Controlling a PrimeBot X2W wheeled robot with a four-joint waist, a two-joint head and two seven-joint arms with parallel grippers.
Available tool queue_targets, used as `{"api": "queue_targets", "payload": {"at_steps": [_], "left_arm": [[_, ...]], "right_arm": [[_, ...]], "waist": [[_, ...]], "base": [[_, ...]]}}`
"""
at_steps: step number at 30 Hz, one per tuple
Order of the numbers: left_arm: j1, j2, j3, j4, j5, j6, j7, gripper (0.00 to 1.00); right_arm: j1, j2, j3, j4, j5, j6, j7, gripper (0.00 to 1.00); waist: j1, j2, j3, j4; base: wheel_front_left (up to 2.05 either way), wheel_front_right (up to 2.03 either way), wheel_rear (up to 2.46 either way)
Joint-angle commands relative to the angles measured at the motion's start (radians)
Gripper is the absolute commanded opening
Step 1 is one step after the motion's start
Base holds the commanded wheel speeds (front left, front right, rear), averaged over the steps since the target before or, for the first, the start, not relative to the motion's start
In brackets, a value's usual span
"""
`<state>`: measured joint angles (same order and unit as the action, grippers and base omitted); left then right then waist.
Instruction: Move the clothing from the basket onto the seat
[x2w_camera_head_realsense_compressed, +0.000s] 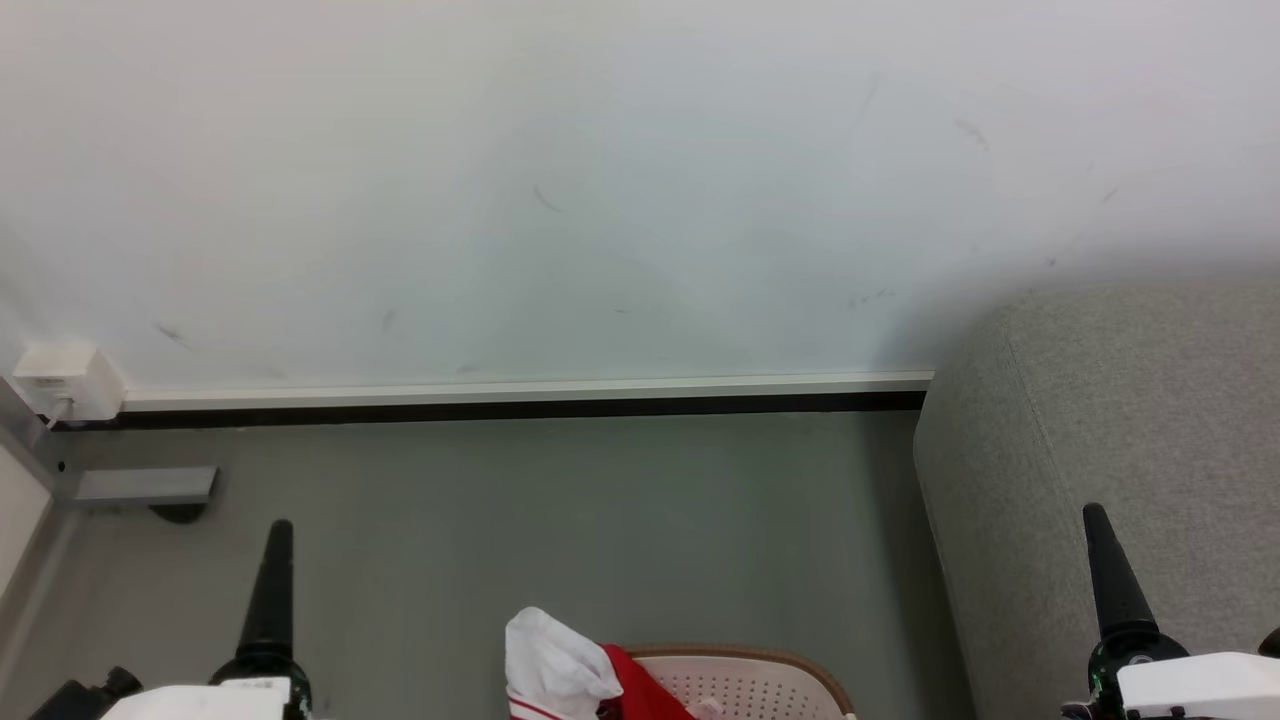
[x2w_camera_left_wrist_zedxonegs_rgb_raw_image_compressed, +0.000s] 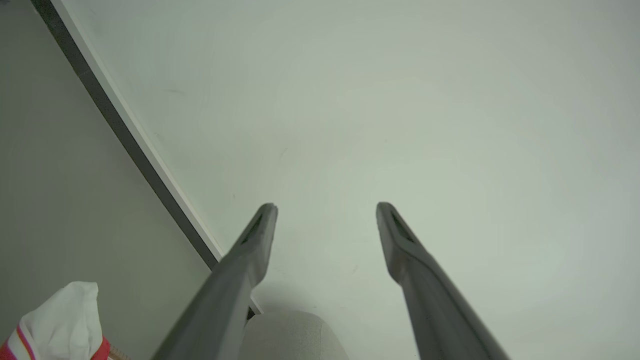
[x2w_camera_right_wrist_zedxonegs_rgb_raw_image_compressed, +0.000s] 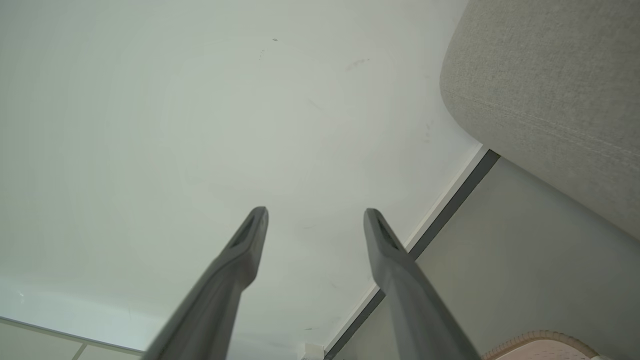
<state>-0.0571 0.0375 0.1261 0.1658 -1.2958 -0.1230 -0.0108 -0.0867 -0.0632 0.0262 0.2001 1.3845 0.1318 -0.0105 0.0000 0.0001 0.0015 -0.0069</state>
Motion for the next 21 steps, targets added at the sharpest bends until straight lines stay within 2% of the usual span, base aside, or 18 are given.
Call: {"api": "queue_targets", "payload": {"at_steps": [1, 8, 21], "left_arm": [[-0.006, 0.007, 0.004, -0.026, 0.042, 0.001, -0.009, 1.00], [0.003, 0.008, -0.011, -0.062, 0.201, 0.023, -0.036, 1.00], [0.031, 0.010, -0.049, -0.088, 0.496, 0.098, -0.080, 1.00]], "right_arm": [[-0.033, -0.012, 0.008, -0.018, -0.034, 0.000, -0.009, 1.00], [-0.042, -0.021, 0.036, -0.024, -0.172, -0.001, -0.036, 1.00], [-0.044, -0.022, 0.057, -0.013, -0.475, -0.001, -0.080, 1.00]], "waist": [[0.0000, -0.0001, 0.000, -0.001], [0.0000, -0.0001, -0.002, -0.004], [0.0000, -0.0001, -0.014, -0.010]], "base": [[0.00, 0.00, 0.00], [0.00, 0.00, 0.00], [0.00, 0.00, 0.00]]}}
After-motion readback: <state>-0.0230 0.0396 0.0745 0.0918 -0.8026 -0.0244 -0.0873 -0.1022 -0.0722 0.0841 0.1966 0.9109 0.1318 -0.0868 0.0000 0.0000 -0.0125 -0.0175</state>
